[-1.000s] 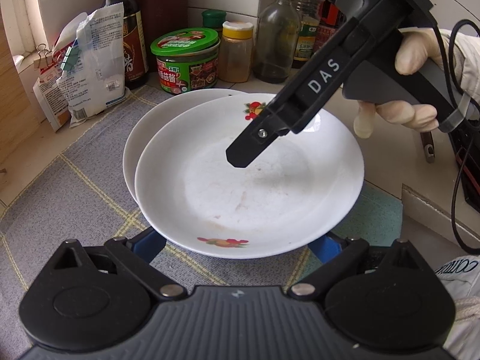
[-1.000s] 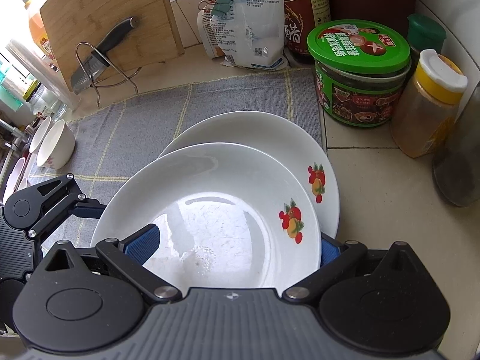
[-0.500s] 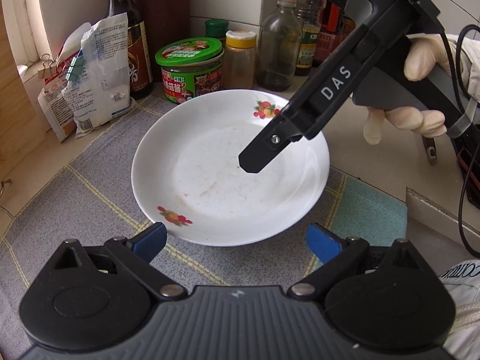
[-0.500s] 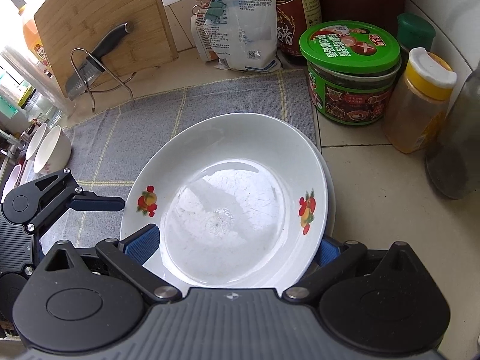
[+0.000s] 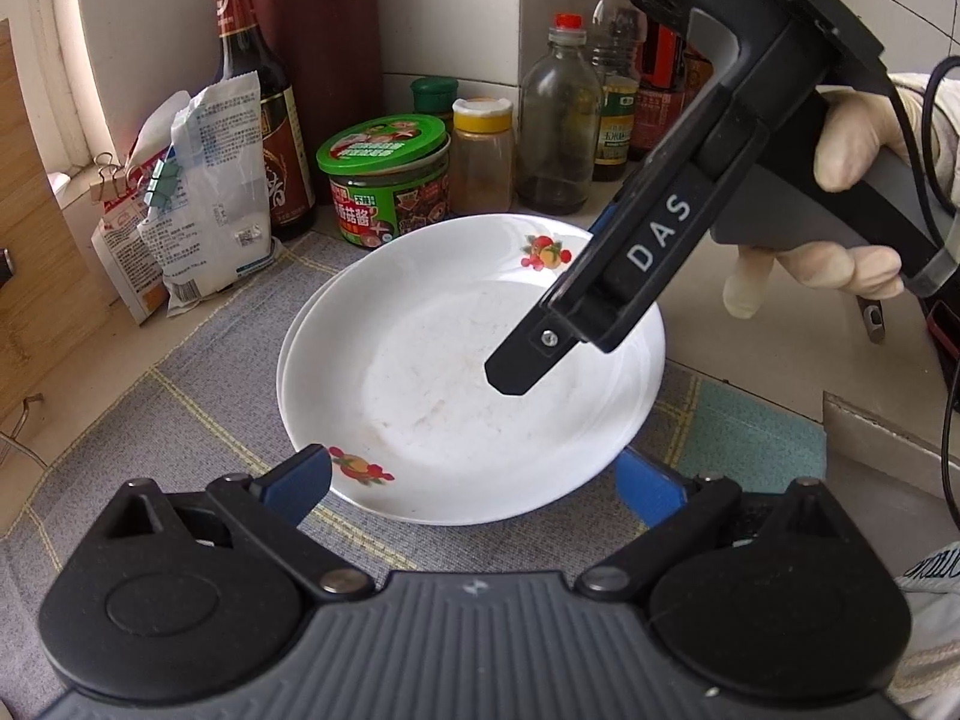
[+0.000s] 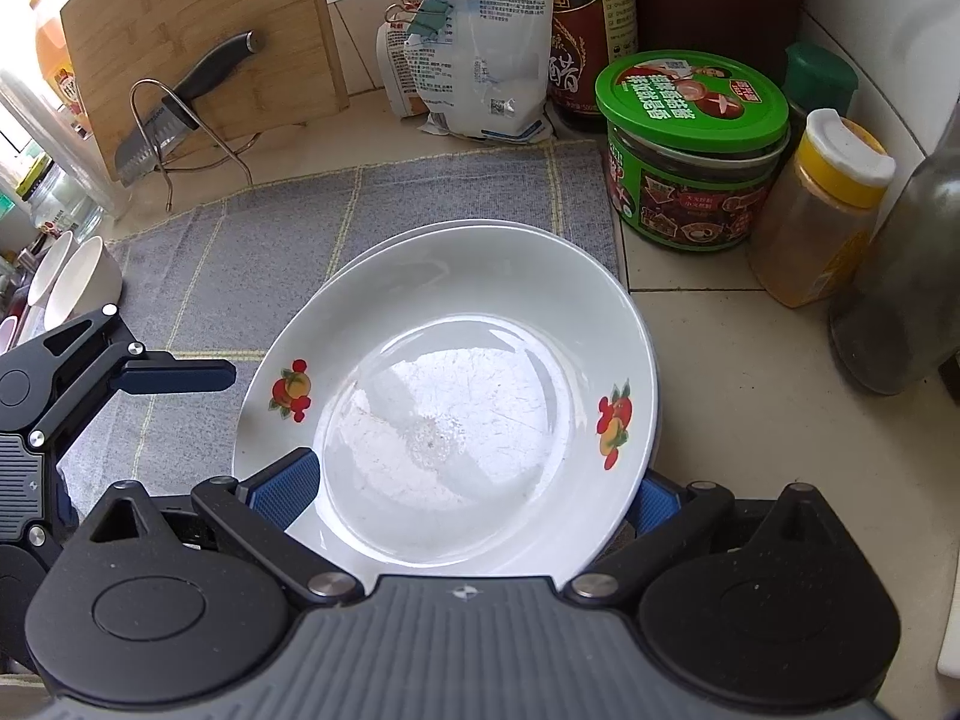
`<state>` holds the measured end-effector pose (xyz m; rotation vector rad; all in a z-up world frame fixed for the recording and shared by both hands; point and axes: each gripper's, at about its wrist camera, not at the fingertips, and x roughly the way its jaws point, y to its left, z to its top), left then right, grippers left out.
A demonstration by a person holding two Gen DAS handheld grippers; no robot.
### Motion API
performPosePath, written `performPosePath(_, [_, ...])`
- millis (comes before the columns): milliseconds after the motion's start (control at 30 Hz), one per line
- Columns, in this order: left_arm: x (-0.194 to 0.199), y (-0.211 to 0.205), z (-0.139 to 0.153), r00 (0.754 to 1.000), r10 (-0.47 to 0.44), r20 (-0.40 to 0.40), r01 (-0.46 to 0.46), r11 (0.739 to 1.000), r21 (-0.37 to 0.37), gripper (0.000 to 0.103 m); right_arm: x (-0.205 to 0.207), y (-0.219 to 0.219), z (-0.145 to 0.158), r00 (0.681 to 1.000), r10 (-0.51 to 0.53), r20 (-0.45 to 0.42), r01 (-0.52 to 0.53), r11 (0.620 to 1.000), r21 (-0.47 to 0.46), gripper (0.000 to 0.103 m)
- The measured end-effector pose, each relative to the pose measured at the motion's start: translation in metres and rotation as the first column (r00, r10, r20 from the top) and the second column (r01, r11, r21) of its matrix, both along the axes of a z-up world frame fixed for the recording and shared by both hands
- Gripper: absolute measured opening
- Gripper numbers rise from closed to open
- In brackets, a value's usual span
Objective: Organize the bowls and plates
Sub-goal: 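Open the right tool to release the plate on the stack, then withdraw the right tool away from the stack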
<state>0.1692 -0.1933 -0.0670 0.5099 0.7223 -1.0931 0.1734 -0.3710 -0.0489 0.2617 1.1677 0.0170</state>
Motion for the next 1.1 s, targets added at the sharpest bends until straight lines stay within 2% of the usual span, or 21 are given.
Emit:
performPosePath(333, [-0.005, 0.019, 0.008, 0.998, 0.044, 0.049, -0.042, 0.998, -0.035, 0.101, -0.004, 0.003, 0.004, 0.999, -0.035, 0.02, 0.037, 0.993, -0.111, 0.103])
performPosePath(467, [-0.007, 0.024, 0.009, 0.996, 0.066, 0.068, -0.063, 0.997, -0.035, 0.102, -0.01, 0.007, 0.015, 0.996, -0.023, 0.084, 0.035, 0.988, -0.149, 0.103])
performPosePath(567, [-0.006, 0.029, 0.009, 0.996, 0.076, 0.05, -0.074, 0.996, -0.039, 0.102, -0.011, 0.017, 0.024, 0.99, -0.002, 0.138, 0.027, 0.983, -0.182, 0.103])
performPosePath(700, [-0.005, 0.041, 0.01, 0.988, 0.148, 0.041, -0.145, 0.987, -0.064, 0.102, -0.013, 0.039, 0.031, 0.974, 0.05, 0.221, 0.0, 0.975, -0.222, 0.103])
performPosePath(867, [-0.003, 0.062, 0.011, 0.95, 0.309, 0.041, -0.304, 0.948, -0.09, 0.102, -0.014, 0.069, 0.036, 0.942, 0.14, 0.304, -0.059, 0.964, -0.26, 0.103])
performPosePath(1100, [-0.001, 0.107, 0.011, 0.859, 0.511, -0.002, -0.508, 0.853, -0.121, 0.102, -0.004, 0.114, 0.033, 0.883, 0.296, 0.364, -0.182, 0.932, -0.314, 0.103])
